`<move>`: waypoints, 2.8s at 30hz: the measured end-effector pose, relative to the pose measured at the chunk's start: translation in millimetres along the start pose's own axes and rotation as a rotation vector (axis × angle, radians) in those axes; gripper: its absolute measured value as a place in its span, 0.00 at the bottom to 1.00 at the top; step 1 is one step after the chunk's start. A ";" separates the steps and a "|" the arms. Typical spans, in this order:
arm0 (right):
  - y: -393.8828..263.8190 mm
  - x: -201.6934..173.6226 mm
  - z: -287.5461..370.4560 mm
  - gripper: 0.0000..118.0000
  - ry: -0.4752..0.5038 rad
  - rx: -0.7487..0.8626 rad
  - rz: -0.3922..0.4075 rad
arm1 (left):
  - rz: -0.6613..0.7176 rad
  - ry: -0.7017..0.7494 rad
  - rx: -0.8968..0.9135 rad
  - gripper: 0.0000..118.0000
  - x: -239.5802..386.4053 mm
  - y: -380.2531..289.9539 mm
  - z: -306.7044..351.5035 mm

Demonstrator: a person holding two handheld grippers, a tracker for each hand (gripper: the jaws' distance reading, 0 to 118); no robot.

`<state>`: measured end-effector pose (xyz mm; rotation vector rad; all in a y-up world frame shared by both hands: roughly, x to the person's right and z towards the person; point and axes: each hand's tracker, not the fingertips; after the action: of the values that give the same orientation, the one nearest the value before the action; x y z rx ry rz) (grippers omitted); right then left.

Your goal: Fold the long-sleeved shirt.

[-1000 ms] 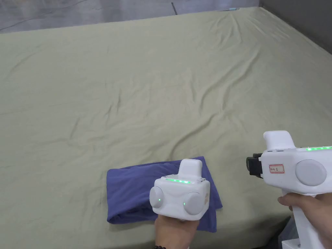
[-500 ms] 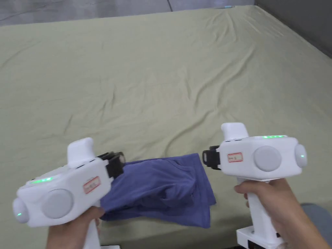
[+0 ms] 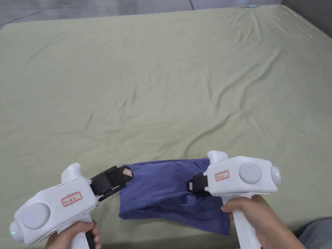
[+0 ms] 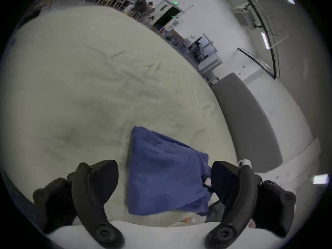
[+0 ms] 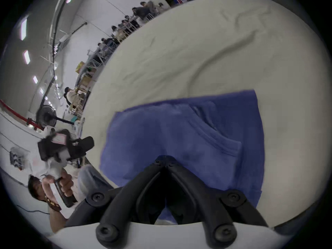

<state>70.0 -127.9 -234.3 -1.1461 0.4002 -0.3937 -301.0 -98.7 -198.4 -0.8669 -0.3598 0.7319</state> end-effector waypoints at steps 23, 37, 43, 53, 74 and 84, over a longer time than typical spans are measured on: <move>5.2 4.9 13.9 0.03 -0.011 0.041 -0.022 | 0.027 -0.108 -0.075 0.08 -4.6 0.4 -51.7; 66.7 -130.6 -7.8 0.03 0.026 0.152 0.230 | -0.036 0.005 0.117 0.08 -102.6 116.9 91.7; 75.6 -192.2 -62.7 0.03 0.090 0.105 0.323 | -0.023 0.137 0.201 0.08 -212.9 165.0 185.4; 73.7 -220.7 -98.8 0.03 0.096 0.041 0.380 | -0.008 0.200 0.330 1.00 -256.1 169.3 217.9; 68.2 -117.1 118.6 0.03 -0.172 0.506 0.267 | -0.674 0.208 0.509 0.01 128.0 81.7 54.6; 64.0 -89.4 170.5 0.03 -0.531 0.834 0.362 | -0.837 0.304 0.618 0.01 184.9 36.3 -5.4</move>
<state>83.6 74.2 -223.4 -0.3162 -0.0457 0.0825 -183.3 45.0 -230.6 -0.1779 -0.1738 -0.0879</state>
